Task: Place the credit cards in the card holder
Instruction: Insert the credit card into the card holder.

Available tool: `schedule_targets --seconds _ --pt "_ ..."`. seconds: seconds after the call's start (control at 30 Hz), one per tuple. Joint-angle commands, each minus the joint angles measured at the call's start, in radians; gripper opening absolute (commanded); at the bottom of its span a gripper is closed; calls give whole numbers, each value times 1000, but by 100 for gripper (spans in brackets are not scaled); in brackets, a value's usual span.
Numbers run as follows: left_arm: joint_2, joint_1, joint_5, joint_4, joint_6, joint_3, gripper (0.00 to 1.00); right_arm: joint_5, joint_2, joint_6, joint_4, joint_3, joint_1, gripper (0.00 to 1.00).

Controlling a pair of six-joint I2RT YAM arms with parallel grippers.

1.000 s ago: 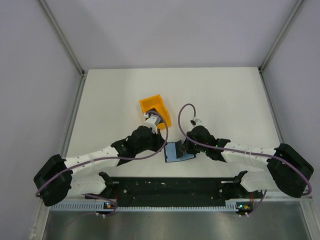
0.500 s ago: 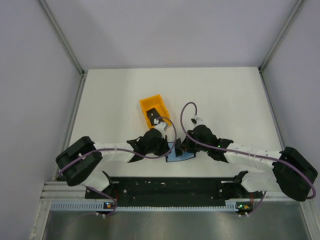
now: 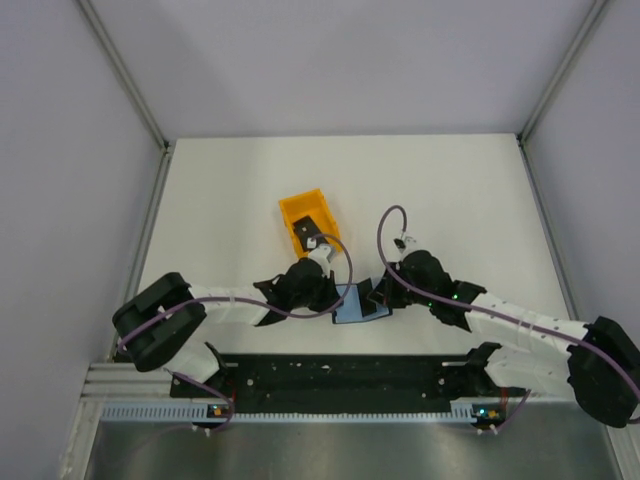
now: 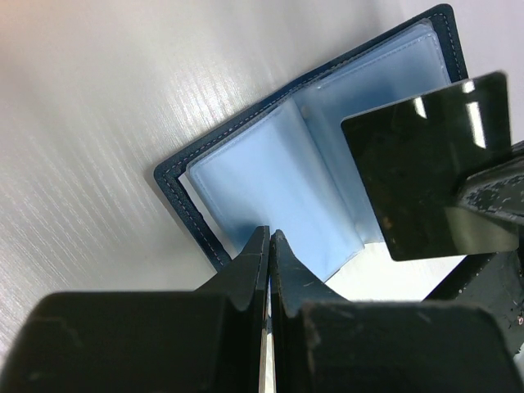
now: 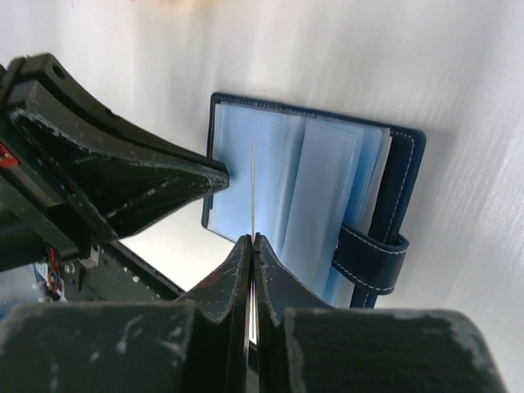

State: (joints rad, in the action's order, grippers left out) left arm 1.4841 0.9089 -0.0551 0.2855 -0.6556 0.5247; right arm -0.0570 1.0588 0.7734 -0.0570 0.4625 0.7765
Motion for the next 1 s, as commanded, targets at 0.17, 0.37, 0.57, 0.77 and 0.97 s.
schedule_targets --seconds 0.17,0.37,0.57,0.77,0.97 --pt "-7 4 20 -14 10 -12 0 -109 43 -26 100 -45 -17 0" --pt "-11 4 23 -20 11 -12 0 -61 67 -13 126 -59 -20 0" --pt "-27 4 26 -31 14 -14 0 43 -31 3 183 -127 -20 0" --pt "-33 4 31 -32 14 -12 0 86 -105 -3 160 -140 -20 0" --pt "-33 4 34 -35 16 -17 0 39 -115 -29 172 -130 -22 0"
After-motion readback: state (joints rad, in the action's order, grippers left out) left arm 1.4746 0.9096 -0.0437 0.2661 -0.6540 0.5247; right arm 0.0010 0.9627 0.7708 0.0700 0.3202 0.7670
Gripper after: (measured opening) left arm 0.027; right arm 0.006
